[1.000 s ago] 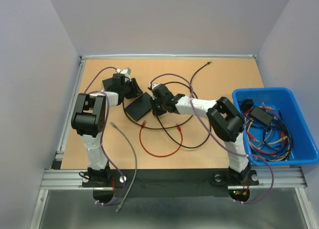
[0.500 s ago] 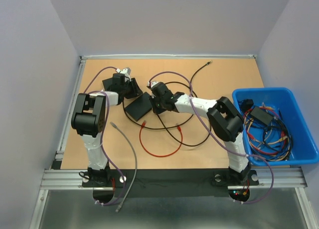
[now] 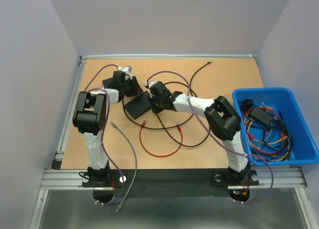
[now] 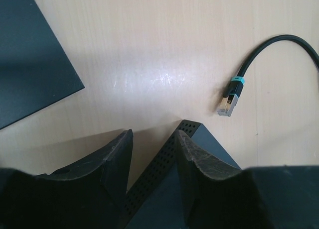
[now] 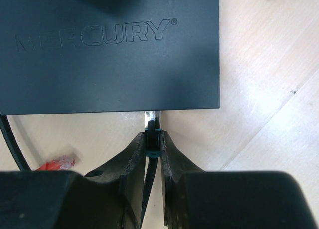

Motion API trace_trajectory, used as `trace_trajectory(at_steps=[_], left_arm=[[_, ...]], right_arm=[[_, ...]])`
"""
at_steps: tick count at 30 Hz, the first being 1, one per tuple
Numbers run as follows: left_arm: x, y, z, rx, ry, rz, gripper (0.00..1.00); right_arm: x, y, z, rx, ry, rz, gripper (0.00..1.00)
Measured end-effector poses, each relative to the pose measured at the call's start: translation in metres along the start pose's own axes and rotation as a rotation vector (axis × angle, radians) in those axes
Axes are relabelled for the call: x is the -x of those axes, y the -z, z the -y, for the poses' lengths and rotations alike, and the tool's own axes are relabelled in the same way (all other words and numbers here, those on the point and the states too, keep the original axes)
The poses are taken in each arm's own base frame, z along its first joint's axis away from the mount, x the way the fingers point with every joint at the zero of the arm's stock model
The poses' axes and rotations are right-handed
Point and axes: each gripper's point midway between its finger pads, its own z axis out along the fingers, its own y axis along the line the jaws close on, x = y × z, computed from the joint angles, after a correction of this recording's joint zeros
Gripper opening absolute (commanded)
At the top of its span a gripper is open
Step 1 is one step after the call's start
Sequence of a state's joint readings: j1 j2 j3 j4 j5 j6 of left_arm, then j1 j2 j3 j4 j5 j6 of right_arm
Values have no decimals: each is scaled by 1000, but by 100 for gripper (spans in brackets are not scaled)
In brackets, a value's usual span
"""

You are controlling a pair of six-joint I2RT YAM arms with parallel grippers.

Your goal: Insert the plug into the switch port

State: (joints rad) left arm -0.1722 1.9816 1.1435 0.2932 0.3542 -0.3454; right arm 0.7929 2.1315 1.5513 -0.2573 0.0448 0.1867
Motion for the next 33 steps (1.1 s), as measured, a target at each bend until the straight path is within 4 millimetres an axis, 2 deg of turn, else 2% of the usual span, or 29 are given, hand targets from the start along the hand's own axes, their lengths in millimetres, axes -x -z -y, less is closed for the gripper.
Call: trace_trajectory(at_steps=[9,13,33], left_arm=[[0,-4,2,-17,-24,-18,47],[0,-4,2,-15,-30,-14,42],[2,-9,5,9,-61,46,40]], right_arm=[[3,-2,3,19,13,0,1],[4,-6,3,23,10,-16,1],[13,-12,4,27,-18,-89,2]])
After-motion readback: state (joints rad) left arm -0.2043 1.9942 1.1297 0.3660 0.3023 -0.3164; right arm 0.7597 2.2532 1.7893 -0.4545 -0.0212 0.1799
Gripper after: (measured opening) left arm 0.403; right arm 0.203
